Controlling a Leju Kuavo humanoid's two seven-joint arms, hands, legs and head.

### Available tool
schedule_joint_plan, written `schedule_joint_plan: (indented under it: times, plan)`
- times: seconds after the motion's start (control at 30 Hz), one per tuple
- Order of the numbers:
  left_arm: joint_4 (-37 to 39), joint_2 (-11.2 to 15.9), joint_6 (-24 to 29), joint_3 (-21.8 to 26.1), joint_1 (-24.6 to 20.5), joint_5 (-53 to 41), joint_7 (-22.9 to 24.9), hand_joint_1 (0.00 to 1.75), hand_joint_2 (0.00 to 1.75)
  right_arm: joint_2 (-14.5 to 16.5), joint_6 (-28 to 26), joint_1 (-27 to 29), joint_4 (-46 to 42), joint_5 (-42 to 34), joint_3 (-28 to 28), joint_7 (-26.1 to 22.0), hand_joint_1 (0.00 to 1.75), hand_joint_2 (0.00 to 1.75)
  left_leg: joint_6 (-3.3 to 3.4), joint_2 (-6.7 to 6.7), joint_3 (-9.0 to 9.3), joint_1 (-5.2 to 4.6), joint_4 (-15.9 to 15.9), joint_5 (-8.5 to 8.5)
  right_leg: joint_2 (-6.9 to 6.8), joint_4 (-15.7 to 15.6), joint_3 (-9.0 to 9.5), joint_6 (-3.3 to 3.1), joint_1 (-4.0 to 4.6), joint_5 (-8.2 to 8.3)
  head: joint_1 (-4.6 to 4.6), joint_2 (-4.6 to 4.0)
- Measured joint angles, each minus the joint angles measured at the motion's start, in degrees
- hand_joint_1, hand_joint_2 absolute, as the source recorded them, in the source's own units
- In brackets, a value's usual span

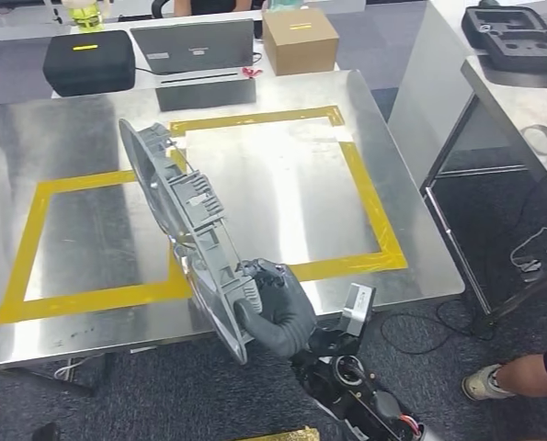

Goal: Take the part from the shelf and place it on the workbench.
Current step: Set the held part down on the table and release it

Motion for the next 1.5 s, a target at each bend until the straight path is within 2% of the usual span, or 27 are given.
schedule_joint_plan:
  times: [0.03,0.07,0.1,0.13,0.2,0.23,0.27,0.3,0.37,0.4,0.53,0.67,0.8,1.03,1.2,1.5]
  plan:
    - [0.0,-0.03,0.01,0.0,-0.04,0.0,-0.02,0.0,1.75,-0.03,0.0,0.05,0.0,0.02,-0.01,0.0,1.75,1.75,0.22,-0.01,0.41,-0.12,0.0,-0.35,0.0,4.41,-2.75,-0.02,0.07,-1.26,0.31,0.0]
    - [0.0,-0.07,0.01,0.0,-0.06,0.01,-0.04,0.0,1.75,-0.07,0.0,0.14,0.0,0.02,-0.01,0.01,1.75,1.75,0.34,-0.05,0.87,-0.25,0.0,-0.73,0.0,7.61,-5.09,-0.03,0.14,-1.6,0.52,0.0]
    - [0.0,-0.14,0.01,0.0,-0.06,0.01,-0.04,0.0,1.75,-0.11,-0.01,0.21,0.0,0.03,-0.01,0.02,1.75,1.75,0.41,-0.1,1.42,-0.37,0.0,-1.12,0.0,8.79,-6.56,-0.08,0.23,-0.78,0.7,0.0]
    - [0.0,-0.2,0.02,0.0,-0.04,0.01,-0.04,0.0,1.75,-0.15,-0.03,0.26,0.0,0.03,-0.01,0.03,1.75,1.75,0.42,-0.18,2.07,-0.47,0.0,-1.54,0.0,7.57,-6.89,-0.23,0.35,1.28,0.91,0.0]
    - [0.0,-0.33,0.07,0.0,-0.03,0.01,-0.04,0.0,1.75,-0.17,-0.1,0.26,0.0,0.03,-0.03,0.04,1.75,1.75,0.35,-0.31,3.38,-0.61,-0.03,-2.37,0.02,0.18,-4.96,-1.06,0.76,7.14,1.48,0.0]
    - [0.0,-0.42,0.09,-0.01,-0.08,0.01,-0.05,0.0,1.75,-0.18,-0.19,0.23,-0.01,0.03,-0.04,0.02,1.75,1.75,0.24,-0.35,3.79,-0.72,0.0,-2.71,-0.01,-3.35,-3.68,-1.56,1.01,9.25,1.61,0.0]
    - [0.0,-0.48,0.14,-0.01,-0.14,0.02,-0.06,0.0,1.75,-0.18,-0.41,0.18,-0.01,0.03,-0.05,-0.01,1.75,1.75,0.07,-0.36,3.9,-0.73,0.02,-2.9,-0.04,-5.89,-2.69,-1.99,1.25,10.28,1.77,0.0]
    - [0.0,-0.51,0.21,-0.02,-0.17,0.06,-0.07,0.0,1.75,-0.18,-1.01,0.14,-0.02,0.21,-0.08,-0.06,1.75,1.75,-0.07,-0.35,3.76,-0.78,0.14,-2.99,-0.05,-7.12,-2.21,-2.1,1.32,10.45,1.78,0.0]
    - [-0.01,-0.56,0.36,-0.02,-0.16,0.21,-0.08,0.0,1.75,-0.18,-3.81,0.08,-0.02,1.7,-0.31,-0.19,1.75,1.75,-0.26,-0.25,3.43,-0.76,0.3,-2.98,0.02,-7.92,-1.94,-1.88,1.39,10.24,1.67,0.0]
    - [-0.01,-0.6,0.41,-0.02,-0.15,0.31,-0.09,0.0,1.75,-0.19,-6.13,0.03,-0.02,3.27,-0.53,-0.22,1.75,1.75,-0.25,-0.21,3.38,-0.77,0.33,-3.0,0.07,-7.99,-1.99,-1.73,1.37,10.28,1.54,0.0]
    - [-0.01,-0.63,0.51,-0.02,-0.19,0.61,-0.1,0.0,1.75,-0.34,-16.32,-0.63,-0.26,12.32,-1.72,1.08,1.75,1.75,-0.33,-0.18,3.46,-0.61,0.07,-3.02,0.09,-7.99,-2.01,-1.93,1.54,10.13,1.32,0.0]
    - [0.0,-0.62,0.52,-0.03,-0.15,0.5,-0.16,0.0,1.75,-0.67,-25.96,-3.47,-0.68,24.37,-2.51,6.23,1.75,1.75,-0.55,-0.17,3.49,-0.57,-0.08,-2.93,0.1,-7.99,-2.04,-2.03,1.59,10.12,1.14,0.0]
    - [0.0,-0.62,0.16,-0.08,-0.22,-0.18,-0.33,0.0,1.75,-0.77,-31.83,-8.36,0.7,36.28,-2.62,13.32,1.75,1.75,-0.7,-0.17,3.49,-0.56,-0.12,-2.84,0.09,-7.98,-2.03,-2.12,1.6,10.19,1.08,0.0]
    - [0.0,-0.62,-0.22,-0.5,-0.28,-0.52,-0.45,0.0,1.75,-0.72,-35.65,-13.98,5.92,46.36,-2.13,19.39,1.75,1.75,-0.75,-0.24,3.46,-0.59,-0.12,-2.81,0.02,-7.99,-2.0,-2.13,1.55,10.21,1.14,0.0]
    - [0.0,-0.62,-0.28,-0.83,-0.42,-0.63,-0.45,0.0,1.75,-0.51,-36.52,-16.69,10.24,49.24,-1.59,21.77,1.75,1.75,-0.76,-0.29,3.44,-0.6,-0.11,-2.82,-0.03,-8.02,-1.99,-2.12,1.54,10.21,1.25,0.0]
    - [0.0,-0.58,-1.02,-0.9,-0.5,-1.12,-0.48,0.0,1.75,0.57,-35.67,-21.11,22.79,71.39,0.17,37.81,1.75,1.75,-0.78,-0.37,3.41,-0.61,-0.11,-2.84,-0.12,-8.04,-1.99,-2.11,1.54,10.2,1.22,0.0]
